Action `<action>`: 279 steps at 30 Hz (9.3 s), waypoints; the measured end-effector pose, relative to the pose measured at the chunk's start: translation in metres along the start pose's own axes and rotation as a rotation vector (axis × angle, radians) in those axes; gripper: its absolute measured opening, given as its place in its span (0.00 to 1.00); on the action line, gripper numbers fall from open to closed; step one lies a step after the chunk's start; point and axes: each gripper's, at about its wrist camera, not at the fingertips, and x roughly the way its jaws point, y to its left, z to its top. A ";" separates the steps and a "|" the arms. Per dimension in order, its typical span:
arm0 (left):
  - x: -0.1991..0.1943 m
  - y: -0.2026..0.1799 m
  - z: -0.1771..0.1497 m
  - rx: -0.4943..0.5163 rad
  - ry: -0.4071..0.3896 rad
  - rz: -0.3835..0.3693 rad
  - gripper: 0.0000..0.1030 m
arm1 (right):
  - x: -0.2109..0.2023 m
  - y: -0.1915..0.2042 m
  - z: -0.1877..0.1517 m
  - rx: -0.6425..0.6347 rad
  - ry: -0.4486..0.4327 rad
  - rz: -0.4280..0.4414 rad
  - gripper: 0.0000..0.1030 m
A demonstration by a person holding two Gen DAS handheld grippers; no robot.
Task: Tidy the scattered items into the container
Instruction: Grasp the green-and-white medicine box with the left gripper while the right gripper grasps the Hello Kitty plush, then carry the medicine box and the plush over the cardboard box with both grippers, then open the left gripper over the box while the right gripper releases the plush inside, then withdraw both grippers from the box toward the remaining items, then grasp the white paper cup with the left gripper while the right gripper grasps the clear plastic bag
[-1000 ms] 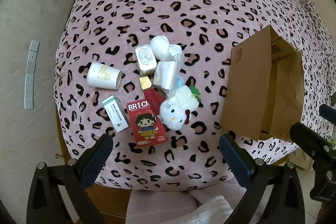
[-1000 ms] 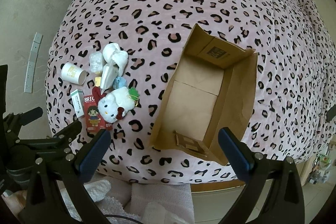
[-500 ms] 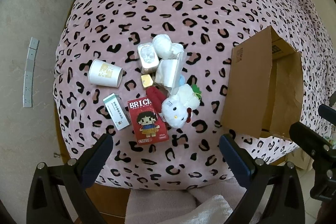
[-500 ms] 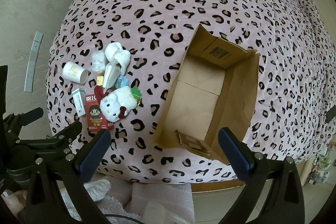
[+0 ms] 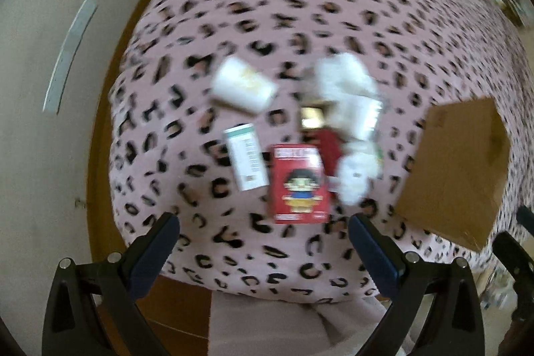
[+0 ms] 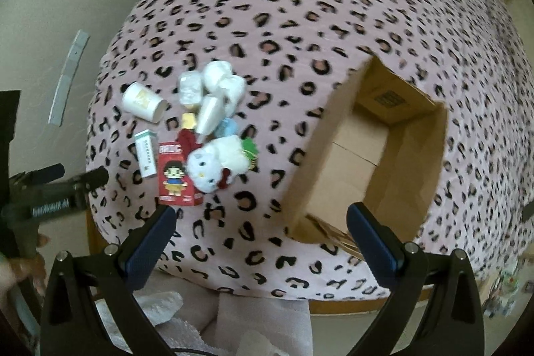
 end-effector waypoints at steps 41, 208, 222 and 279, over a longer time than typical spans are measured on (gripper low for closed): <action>0.186 0.117 0.042 -0.236 0.144 -0.237 0.35 | 0.264 0.142 -0.012 -0.777 0.630 0.447 0.43; -0.025 -0.330 -0.028 0.675 0.064 -0.248 0.65 | 0.171 -0.011 0.272 -0.885 0.333 0.596 0.74; -0.029 -0.293 -0.025 0.609 0.054 -0.200 0.65 | 0.167 -0.028 0.255 -1.010 0.438 0.509 0.78; 0.089 0.053 0.058 -0.367 0.153 -0.362 0.65 | 0.098 -0.058 -0.016 -2.134 1.272 0.188 0.80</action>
